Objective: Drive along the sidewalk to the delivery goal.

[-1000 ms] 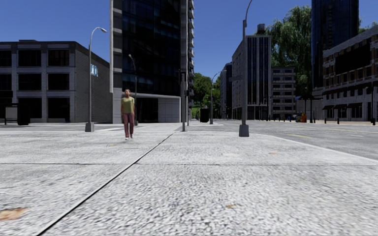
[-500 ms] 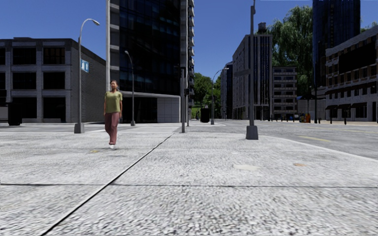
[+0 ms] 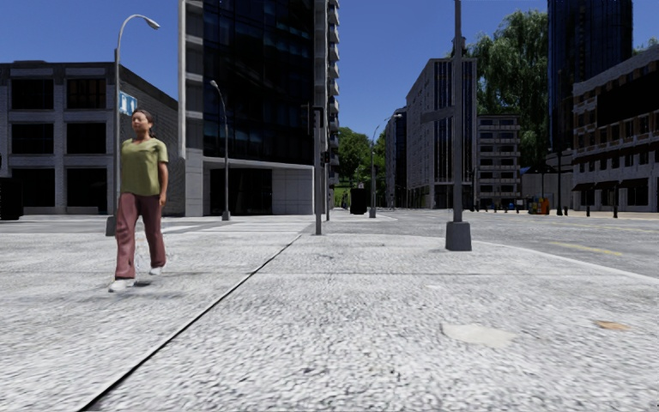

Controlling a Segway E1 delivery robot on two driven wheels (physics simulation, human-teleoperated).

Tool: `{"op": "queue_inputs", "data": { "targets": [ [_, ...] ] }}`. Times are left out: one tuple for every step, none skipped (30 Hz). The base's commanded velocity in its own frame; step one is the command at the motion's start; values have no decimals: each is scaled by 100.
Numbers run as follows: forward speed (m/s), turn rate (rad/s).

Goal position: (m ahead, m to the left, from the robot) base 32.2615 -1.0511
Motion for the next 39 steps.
{"op": "queue_inputs", "data": {
  "targets": [
    [200, 26],
    [200, 27],
    [200, 27],
    [200, 18],
    [200, 2],
    [200, 2],
    [200, 0],
    [200, 0],
    [200, 0],
    [200, 0],
    [200, 0],
    [200, 0],
    [200, 0],
    [200, 7],
    [200, 27],
    [200, 44],
    [200, 44],
    [200, 51],
    [200, 52],
    [200, 53],
    [200, 53],
    [200, 53],
    [200, 53],
    [200, 53],
    [200, 53],
    [200, 53],
    [200, 53],
    [200, 53],
    [200, 52],
    [200, 49],
    [200, 24],
    [200, 5],
    [200, 0],
    [200, 0],
    [200, 0],
    [200, 0],
    [200, 0],
    [200, 0],
    [200, 0]
  ]
}}
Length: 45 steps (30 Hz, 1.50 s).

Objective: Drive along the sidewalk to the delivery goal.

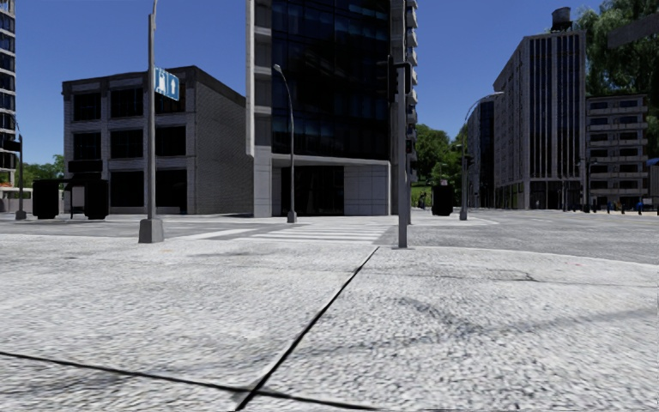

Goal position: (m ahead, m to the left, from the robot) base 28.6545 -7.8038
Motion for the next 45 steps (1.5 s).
{"op": "queue_inputs", "data": {
  "targets": [
    [200, 0],
    [200, 0],
    [200, 0],
    [200, 0],
    [200, 0],
    [200, 10],
    [200, 34],
    [200, 58],
    [200, 65],
    [200, 67],
    [200, 68],
    [200, 68],
    [200, 68],
    [200, 50],
    [200, 6],
    [200, 1],
    [200, 0],
    [200, 0],
    [200, 0],
    [200, 0],
    [200, 0],
    [200, 0],
    [200, 0],
    [200, 0],
    [200, 0],
    [200, 0],
    [200, 0],
    [200, 0],
    [200, 0],
    [200, 0],
    [200, 0],
    [200, 0],
    [200, 0],
    [200, 0],
    [200, 0],
    [200, 0],
    [200, 0],
    [200, 0],
    [200, 0],
    [200, 0],
    [200, 0],
    [200, 0],
    [200, 0],
    [200, 0],
    [200, 0]
  ]
}}
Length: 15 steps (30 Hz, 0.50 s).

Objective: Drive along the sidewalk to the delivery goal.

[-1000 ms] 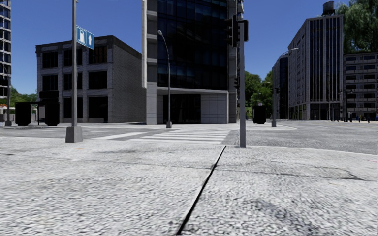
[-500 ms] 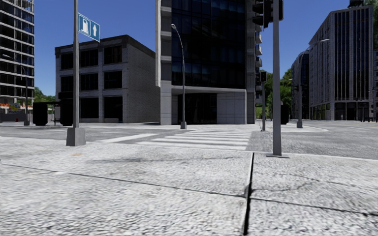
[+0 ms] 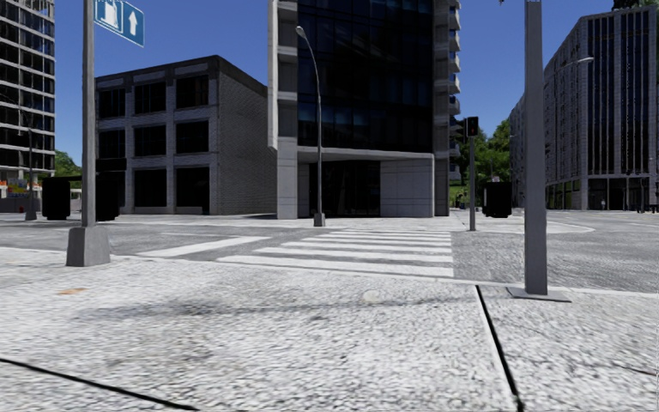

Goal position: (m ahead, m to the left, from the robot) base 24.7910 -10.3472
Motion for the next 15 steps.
{"op": "queue_inputs", "data": {
  "targets": [
    [200, 0],
    [200, 0],
    [200, 0],
    [200, 0],
    [200, 0],
    [200, 0],
    [200, 0],
    [200, 0],
    [200, 0],
    [200, 0],
    [200, 0],
    [200, 0],
    [200, 0],
    [200, 0],
    [200, 0]
  ]
}}
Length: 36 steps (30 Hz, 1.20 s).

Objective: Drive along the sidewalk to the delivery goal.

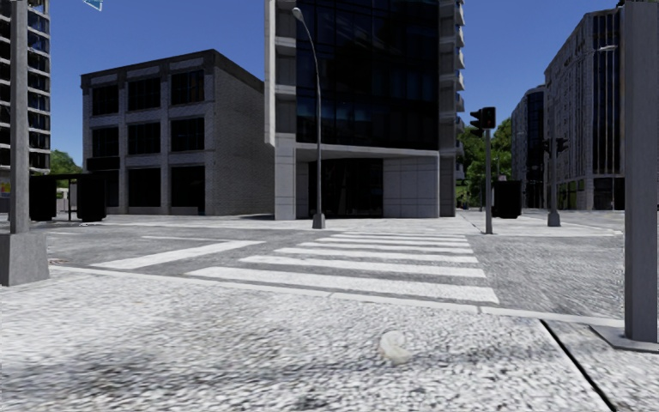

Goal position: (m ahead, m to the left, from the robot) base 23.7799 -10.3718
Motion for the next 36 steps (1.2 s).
{"op": "queue_inputs", "data": {
  "targets": [
    [200, 0],
    [200, 0],
    [200, 0],
    [200, 0],
    [200, 0],
    [200, 0],
    [200, 0],
    [200, 0],
    [200, 0],
    [200, 0],
    [200, -2],
    [200, -21],
    [200, -32],
    [200, -39],
    [200, -45],
    [200, -48],
    [200, -48],
    [200, -49],
    [200, -49],
    [200, -50],
    [200, -50],
    [200, -50],
    [200, -50],
    [200, -51],
    [200, -51],
    [200, -51],
    [200, -51],
    [200, -51],
    [200, -51],
    [200, -52],
    [200, -52],
    [200, -52],
    [200, -52],
    [200, -51],
    [200, -40],
    [200, -27]
  ]
}}
